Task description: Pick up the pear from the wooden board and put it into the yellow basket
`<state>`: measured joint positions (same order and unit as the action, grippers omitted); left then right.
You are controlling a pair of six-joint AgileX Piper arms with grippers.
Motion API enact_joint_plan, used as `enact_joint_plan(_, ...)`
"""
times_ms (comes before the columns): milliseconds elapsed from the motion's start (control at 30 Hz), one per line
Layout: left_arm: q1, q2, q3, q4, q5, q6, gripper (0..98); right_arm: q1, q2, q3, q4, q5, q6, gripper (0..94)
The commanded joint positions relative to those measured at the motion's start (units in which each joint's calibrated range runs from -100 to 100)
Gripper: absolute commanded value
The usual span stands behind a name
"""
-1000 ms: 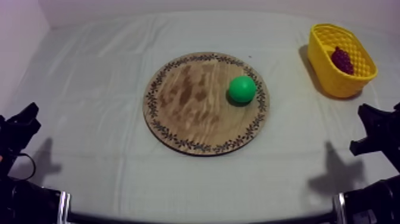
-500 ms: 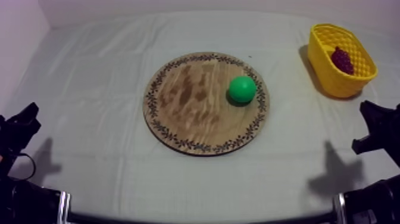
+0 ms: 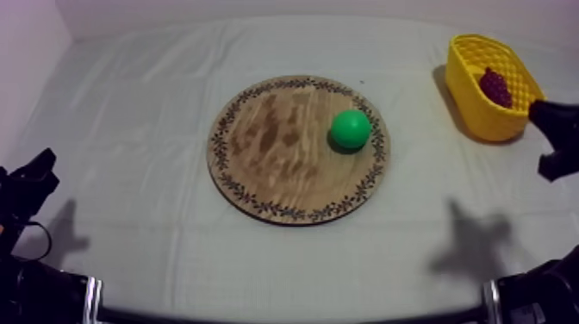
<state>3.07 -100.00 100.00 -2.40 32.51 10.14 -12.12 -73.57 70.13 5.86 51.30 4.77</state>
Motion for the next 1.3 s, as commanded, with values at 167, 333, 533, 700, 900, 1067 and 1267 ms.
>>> enact_joint_plan(167,0.0,0.0,0.0,-0.02,0.0,0.0,0.1,-8.6,22.2,-28.8,4.1,17.1,-5.3,0.5)
enact_joint_plan(333,0.0,0.0,0.0,-0.02,0.0,0.0,0.1,-12.9,32.7,-40.9,6.0,26.7,-8.0,0.5)
enact_joint_plan(533,0.0,0.0,0.0,-0.02,0.0,0.0,0.1,-16.1,43.3,-49.5,7.6,35.6,-10.8,0.5)
enact_joint_plan(700,0.0,0.0,0.0,-0.02,0.0,0.0,0.1,-16.9,51.6,-55.2,7.9,41.3,-13.0,0.5)
enact_joint_plan(900,0.0,0.0,0.0,-0.02,0.0,0.0,0.1,-16.9,61.0,-63.2,8.0,45.6,-16.6,0.4)
enact_joint_plan(1067,0.0,0.0,0.0,-0.02,0.0,0.0,0.1,-16.8,68.2,-68.0,8.3,46.5,-18.7,0.3)
enact_joint_plan(1267,0.0,0.0,0.0,-0.02,0.0,0.0,0.1,-16.2,76.2,-70.8,8.0,46.7,-20.9,0.3)
